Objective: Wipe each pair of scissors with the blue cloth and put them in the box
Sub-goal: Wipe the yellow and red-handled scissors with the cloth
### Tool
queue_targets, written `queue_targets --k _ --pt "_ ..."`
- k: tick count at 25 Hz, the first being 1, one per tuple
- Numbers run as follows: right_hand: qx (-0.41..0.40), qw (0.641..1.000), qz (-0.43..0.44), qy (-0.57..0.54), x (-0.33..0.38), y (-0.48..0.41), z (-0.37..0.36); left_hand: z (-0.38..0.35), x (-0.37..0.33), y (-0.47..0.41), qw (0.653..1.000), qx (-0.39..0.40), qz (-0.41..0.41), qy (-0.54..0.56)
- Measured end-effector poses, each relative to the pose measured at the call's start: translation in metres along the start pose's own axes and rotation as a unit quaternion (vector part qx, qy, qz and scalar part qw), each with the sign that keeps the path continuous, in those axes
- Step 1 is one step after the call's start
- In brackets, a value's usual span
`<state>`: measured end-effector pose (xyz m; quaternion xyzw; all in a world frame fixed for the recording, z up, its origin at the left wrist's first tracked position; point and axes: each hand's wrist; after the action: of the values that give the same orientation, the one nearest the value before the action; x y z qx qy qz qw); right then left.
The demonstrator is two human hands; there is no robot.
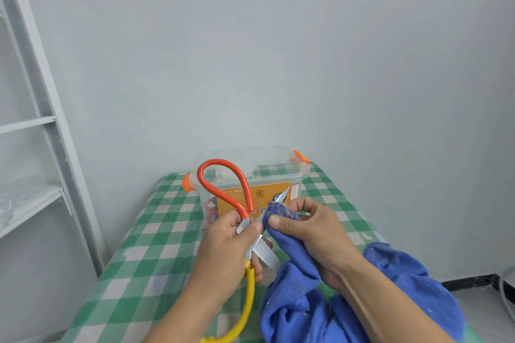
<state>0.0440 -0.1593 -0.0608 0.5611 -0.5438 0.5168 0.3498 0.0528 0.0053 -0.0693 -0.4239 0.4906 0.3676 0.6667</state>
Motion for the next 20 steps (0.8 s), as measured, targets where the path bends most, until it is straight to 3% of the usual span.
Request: queue_targets --k 7,13,17,20 --pt "-0.005 0.999 0.029 0.029 -0.005 -0.008 -0.002 -0.003 0.000 -0.001 0.999 0.032 -0.026 -0.022" --pt "-0.136 0.989 0.061 -0.015 0.001 -0.017 0.013 -0.004 0.000 0.000 0.999 0.049 -0.002 -0.013" --pt "-0.230 0.970 0.058 -0.048 0.000 -0.020 0.024 -0.002 -0.004 0.001 0.999 0.019 0.003 0.035" --pt "-0.239 0.970 0.046 -0.002 0.000 -0.019 0.025 0.002 -0.011 0.001 0.996 -0.043 -0.022 0.076"
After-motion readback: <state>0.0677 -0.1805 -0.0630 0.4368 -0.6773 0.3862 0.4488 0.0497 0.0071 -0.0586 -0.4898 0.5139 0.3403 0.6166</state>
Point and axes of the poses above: each hand's wrist, its own y-axis away from the middle knuckle, its own z-axis out of the back of the hand, x = y × z, and after that the axes turned 13 degrees about x, right-handed
